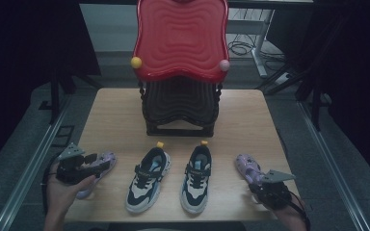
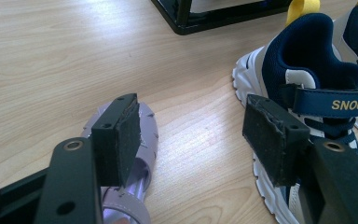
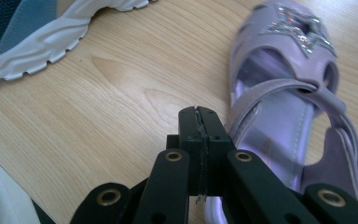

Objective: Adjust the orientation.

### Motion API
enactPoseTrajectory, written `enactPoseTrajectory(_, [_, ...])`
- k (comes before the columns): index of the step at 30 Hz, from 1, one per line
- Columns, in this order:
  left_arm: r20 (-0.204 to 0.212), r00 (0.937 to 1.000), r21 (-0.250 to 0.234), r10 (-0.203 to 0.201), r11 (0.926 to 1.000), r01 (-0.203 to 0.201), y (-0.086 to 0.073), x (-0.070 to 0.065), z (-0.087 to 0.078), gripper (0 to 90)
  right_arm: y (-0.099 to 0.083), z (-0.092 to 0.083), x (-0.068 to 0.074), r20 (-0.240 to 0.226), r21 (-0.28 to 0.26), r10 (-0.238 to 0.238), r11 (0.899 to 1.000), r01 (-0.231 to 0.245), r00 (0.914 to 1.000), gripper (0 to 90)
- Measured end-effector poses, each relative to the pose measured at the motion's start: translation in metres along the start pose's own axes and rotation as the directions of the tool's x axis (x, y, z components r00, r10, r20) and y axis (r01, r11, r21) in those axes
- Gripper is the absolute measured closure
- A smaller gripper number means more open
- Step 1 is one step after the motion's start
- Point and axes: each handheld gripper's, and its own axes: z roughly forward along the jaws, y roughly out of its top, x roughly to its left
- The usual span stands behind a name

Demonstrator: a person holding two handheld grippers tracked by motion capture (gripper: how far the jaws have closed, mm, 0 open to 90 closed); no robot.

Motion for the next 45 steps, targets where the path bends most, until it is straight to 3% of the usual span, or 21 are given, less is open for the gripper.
enactPoseTrajectory(8, [0.000, 1.0000, 0.001, -0.001, 1.0000, 0.001, 0.000, 0.000, 0.000, 36.9, -0.006, -0.005, -0.009, 0.009, -0.003, 0.024, 1.000, -0.024, 0.9997, 90.0])
enactPoseTrajectory(19, [0.001, 1.0000, 0.002, 0.001, 1.0000, -0.001, 0.000, 0.000, -0.001, 36.9, -0.003, -0.006, -0.007, -0.025, -0.025, 0.017, 1.000, -0.018, 0.9995, 89.8])
enactPoseTrajectory(33, [-0.019, 0.9997, -0.012, -0.018, 0.9998, 0.018, -0.005, 0.005, -0.009, 36.9, 0.023, 0.005, -0.008, -0.109, -0.098, -0.007, 0.995, -0.004, 0.9940, 89.2])
enactPoseTrajectory(45, [-0.021, 0.9997, -0.003, -0.012, 0.9999, 0.012, -0.007, 0.002, -0.010, 36.9, 0.031, 0.006, -0.009, -0.119, -0.126, -0.010, 0.992, -0.005, 0.9929, 86.6])
